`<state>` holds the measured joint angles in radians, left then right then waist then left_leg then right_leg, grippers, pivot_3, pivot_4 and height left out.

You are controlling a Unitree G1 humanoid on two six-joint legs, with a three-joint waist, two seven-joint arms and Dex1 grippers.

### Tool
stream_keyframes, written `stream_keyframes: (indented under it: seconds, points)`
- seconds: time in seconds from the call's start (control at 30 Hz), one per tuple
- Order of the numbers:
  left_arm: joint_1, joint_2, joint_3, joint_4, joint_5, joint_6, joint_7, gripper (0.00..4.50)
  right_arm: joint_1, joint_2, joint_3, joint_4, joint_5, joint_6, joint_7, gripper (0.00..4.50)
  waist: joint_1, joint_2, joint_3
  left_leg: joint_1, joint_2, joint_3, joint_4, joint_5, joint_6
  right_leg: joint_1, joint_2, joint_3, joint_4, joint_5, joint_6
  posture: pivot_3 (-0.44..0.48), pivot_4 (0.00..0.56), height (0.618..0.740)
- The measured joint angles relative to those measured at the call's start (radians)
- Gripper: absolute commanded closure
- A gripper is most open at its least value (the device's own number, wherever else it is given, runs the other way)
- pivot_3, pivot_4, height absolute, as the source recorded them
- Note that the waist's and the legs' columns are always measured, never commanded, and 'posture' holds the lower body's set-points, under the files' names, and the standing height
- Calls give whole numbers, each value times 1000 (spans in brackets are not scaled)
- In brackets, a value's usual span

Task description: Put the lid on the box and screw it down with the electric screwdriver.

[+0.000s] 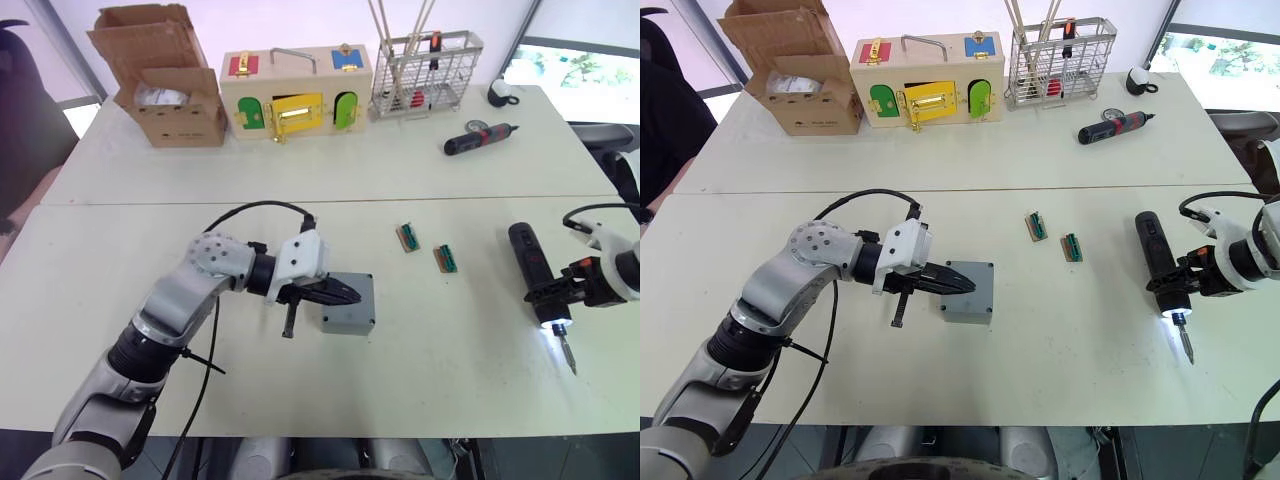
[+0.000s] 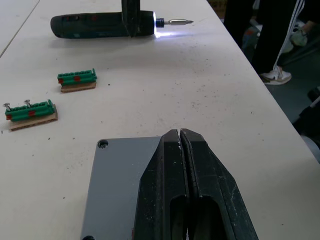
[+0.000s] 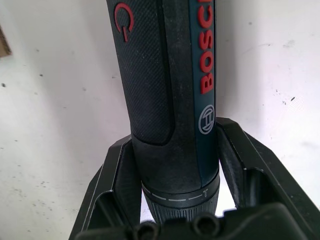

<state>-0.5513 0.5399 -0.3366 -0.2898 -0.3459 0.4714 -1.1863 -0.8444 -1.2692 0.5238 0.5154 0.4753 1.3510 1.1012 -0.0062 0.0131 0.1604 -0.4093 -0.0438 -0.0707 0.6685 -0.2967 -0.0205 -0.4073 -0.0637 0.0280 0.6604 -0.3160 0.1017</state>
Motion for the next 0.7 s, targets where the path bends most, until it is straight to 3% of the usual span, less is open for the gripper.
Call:
stream_keyframes:
  seconds: [0.17, 0.47, 0.63, 0.7]
  points:
    - [-5, -3, 0, 25, -2, -2, 11, 4500, 3, 9, -27, 0, -58, -27, 24, 27, -1, 0, 0, 0, 0, 0, 1, 0, 0, 0, 0, 0, 1, 0, 0, 0, 150, 740]
    - [-16, -29, 30, 93, -16, -9, 52, 4500, 50, 25, -154, -26, -84, -76, 21, 7, -2, 0, 0, 0, 0, 0, 3, 0, -1, 0, 0, 0, 4, 0, 0, 0, 150, 740]
    - [-34, -21, 204, 143, -106, 86, 123, 4500, -54, 25, -306, -41, -130, -206, -49, 7, -7, 1, 0, 0, 1, 2, 4, 0, 0, -2, 1, 1, 6, 0, 0, 0, 150, 740]
    - [-23, -25, 261, 156, -135, 117, 164, 4500, -32, 14, -403, -146, -116, -217, -64, 7, -5, 1, 0, 0, 1, 1, 3, 0, -1, -2, 1, 1, 5, 0, 0, 0, 150, 740]
